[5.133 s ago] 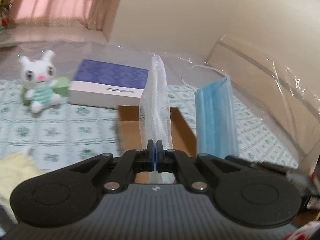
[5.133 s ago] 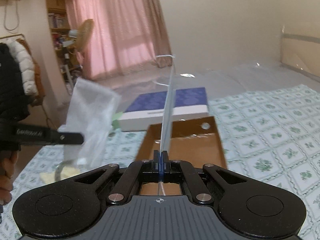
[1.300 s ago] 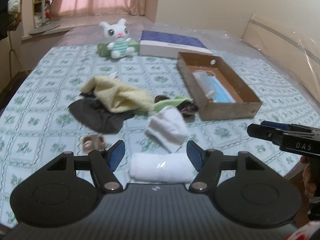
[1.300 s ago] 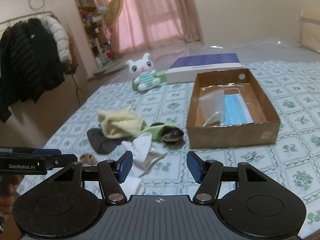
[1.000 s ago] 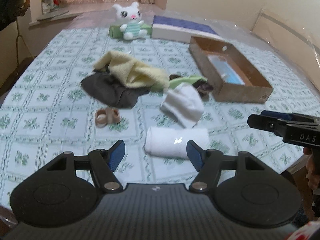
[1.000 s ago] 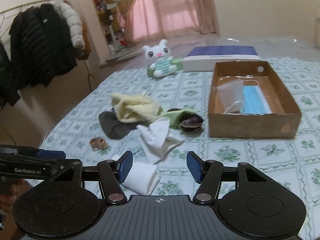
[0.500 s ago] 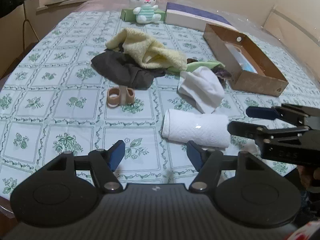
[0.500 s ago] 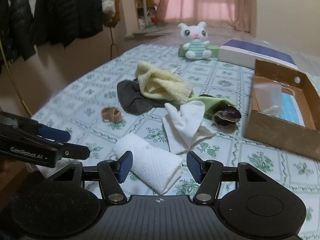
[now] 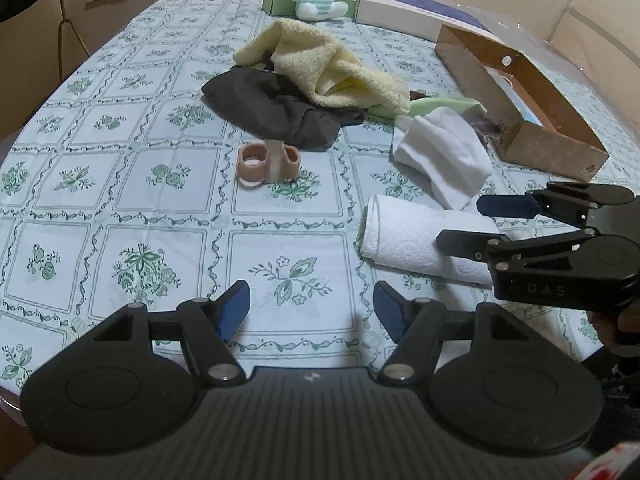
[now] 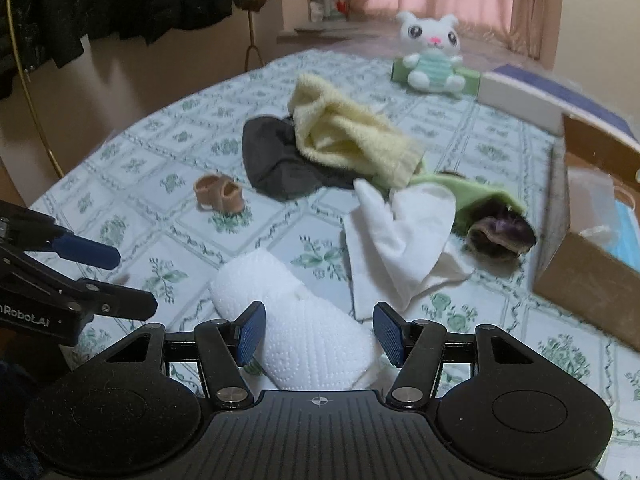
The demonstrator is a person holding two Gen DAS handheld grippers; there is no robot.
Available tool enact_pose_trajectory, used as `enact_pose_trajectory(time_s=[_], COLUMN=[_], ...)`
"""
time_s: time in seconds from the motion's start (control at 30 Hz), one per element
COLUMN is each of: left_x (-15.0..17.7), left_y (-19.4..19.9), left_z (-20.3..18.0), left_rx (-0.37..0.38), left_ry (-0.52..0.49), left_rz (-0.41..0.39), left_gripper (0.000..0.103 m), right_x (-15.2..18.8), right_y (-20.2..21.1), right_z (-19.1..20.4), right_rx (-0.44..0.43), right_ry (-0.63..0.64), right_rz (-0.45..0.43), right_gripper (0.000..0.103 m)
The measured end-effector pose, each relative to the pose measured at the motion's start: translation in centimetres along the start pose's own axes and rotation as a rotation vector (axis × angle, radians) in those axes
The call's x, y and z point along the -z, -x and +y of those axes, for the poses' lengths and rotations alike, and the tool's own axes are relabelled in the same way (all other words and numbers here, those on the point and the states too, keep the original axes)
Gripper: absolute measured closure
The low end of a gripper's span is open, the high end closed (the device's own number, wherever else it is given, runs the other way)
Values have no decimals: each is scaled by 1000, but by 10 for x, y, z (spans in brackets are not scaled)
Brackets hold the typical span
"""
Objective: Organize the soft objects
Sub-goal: 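Grasp the rolled white towel with the right gripper and lift it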
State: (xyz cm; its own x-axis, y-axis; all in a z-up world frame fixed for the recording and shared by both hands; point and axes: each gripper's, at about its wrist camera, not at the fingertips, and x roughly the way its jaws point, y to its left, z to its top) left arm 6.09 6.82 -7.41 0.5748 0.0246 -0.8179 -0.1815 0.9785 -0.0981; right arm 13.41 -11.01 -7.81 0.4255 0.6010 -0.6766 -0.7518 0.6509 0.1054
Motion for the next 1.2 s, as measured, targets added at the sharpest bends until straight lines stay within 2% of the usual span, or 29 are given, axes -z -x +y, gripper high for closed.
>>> enact_pose_trajectory(time_s=[0.23, 0.43, 0.57, 0.9, 1.0, 1.2], left_x=[0, 3, 5, 7, 8, 9], left_y=[-4, -4, -3, -5, -5, -7], left_z=[5, 9, 11, 13, 14, 15], left_rx=[-17, -33, -40, -49, -50, -57], left_ry=[12, 15, 22, 30, 33, 34], left_rz=[10, 12, 11, 10, 13, 11], left_gripper=[37, 37, 37, 37, 37, 37], right_x=[9, 20, 20, 19, 21, 22], right_y=[1, 7, 5, -12, -14, -16], right_z=[4, 27, 41, 52, 53, 53], right_rx=[-45, -94, -62, -7, 13, 36], right_ry=[-33, 2, 62, 51, 50, 58], right_rz=[36, 71, 82, 112, 98, 70], right_gripper=[43, 43, 43, 43, 44, 61])
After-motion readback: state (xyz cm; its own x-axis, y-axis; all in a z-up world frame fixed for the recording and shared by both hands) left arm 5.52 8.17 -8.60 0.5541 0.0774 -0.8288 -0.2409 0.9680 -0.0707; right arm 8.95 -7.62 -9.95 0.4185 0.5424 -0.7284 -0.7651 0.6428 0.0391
